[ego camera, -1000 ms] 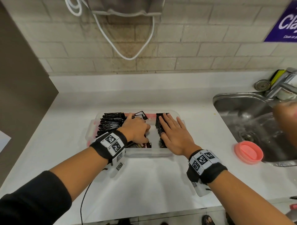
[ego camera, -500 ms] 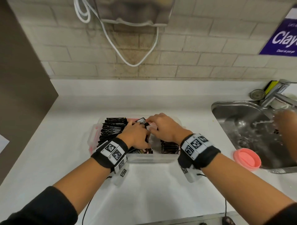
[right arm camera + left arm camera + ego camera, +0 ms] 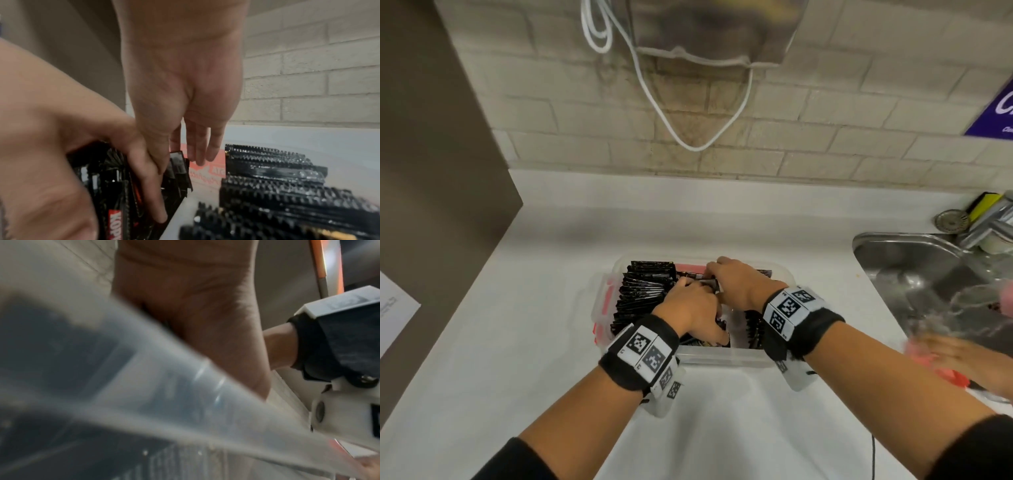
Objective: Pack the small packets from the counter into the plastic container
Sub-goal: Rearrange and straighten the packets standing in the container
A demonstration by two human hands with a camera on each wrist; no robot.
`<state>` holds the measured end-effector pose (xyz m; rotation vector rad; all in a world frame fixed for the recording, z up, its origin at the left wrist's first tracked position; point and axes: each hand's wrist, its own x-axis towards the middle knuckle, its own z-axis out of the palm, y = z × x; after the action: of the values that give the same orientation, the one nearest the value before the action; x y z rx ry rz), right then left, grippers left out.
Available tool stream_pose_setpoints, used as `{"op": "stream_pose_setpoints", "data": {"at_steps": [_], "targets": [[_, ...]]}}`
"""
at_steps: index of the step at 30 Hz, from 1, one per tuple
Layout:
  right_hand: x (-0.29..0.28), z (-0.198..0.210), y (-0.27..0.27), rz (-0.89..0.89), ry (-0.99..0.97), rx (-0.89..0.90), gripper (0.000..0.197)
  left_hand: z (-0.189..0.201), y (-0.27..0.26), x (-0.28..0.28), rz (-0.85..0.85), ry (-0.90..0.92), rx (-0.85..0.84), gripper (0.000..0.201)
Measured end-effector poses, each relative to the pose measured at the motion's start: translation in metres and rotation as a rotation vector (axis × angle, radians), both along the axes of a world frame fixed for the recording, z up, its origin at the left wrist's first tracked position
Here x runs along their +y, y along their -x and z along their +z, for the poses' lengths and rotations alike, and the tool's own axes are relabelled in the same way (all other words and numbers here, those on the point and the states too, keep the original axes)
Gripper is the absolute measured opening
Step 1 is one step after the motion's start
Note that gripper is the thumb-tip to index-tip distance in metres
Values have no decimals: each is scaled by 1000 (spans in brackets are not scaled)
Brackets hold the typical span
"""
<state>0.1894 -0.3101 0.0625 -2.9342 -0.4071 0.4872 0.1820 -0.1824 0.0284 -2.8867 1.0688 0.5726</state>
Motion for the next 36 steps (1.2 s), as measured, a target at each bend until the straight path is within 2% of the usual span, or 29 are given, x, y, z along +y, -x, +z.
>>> {"op": "stream_pose_setpoints", "data": {"at_steps": [7,10,14,19,23,28,32,36], "targets": [[14,-2,-4,21,41,-8,39,-5,0,2,-13,-34,11,59],[19,1,-9,48,118,46,29,-3,1,4,5,5,35,49],[30,3,-15,65,222,26,24,3,2,8,56,19,42,40],[37,5,-20,46,256,-51,18,8,4,11,70,1,35,49],[32,17,-23,3,222,-133,14,15,7,9,84,-72,-8,65],[12,37,-18,-71,106,-207,19,22,11,3,72,-167,-49,79],[-13,42,-11,-139,-15,-201,19,18,11,-1,118,-238,-50,71],[-35,39,-2,-210,-208,-184,21,11,8,-1,142,-170,-41,66]]}}
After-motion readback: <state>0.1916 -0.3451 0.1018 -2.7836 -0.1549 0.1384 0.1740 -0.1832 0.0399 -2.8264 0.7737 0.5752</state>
